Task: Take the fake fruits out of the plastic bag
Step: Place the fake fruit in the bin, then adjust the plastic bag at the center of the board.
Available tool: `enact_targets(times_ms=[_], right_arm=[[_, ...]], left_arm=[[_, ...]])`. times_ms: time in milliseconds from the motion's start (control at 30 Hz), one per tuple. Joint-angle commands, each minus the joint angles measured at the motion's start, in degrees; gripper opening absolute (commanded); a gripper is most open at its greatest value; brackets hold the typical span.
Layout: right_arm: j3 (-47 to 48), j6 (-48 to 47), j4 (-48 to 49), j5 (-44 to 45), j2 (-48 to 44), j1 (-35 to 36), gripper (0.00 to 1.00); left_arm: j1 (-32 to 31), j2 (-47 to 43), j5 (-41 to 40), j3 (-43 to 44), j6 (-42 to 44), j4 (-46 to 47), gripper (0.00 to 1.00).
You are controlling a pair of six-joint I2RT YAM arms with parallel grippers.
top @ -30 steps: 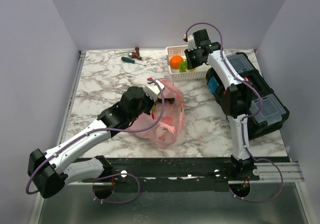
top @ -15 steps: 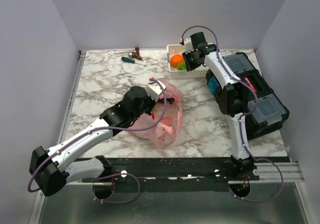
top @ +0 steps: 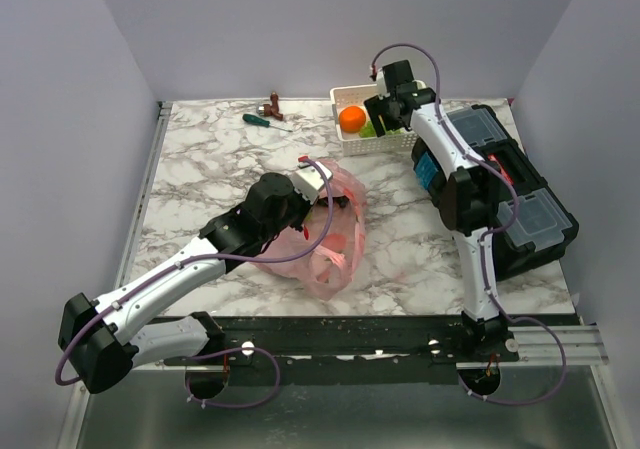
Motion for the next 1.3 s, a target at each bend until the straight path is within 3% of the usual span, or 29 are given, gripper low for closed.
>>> enact_targets(times_ms=[0,200,500,733,1033,1267], right_arm=[[-1.0,4.6,4.0,4.8,-6.5,-0.1,0.8],[-7.8,18.1,3.7,-0.6,-15.0,-0.2,0.79],[-40.0,34.8,13.3,-19.2,-38.9,2.1,0.79],[-58.3,36.8,10.7,-13.9,-54.7,10.4,0.79],[-79.3,47.5,10.4,-15.2,-74.7,12.9,0.75],[-85.4,50.4,13.4,-18.0,-81.9,15.7,0.73]], left_arm=[[-0.3,-0.9,1.7,1.7,-0.7,0.3,0.0],[-0.3,-2.1,2.1,1.4,-1.1,0.4,0.0],[-0.3,-3.3,6.7,1.8,-2.2,-0.2,0.0],[-0.4,-3.2,9.7,2.4,-2.7,-0.7,0.0],[-0.4,-2.8,10.1,2.7,-2.7,-0.9,0.0],[-0.4,-3.4,9.2,2.3,-2.8,-0.5,0.0]])
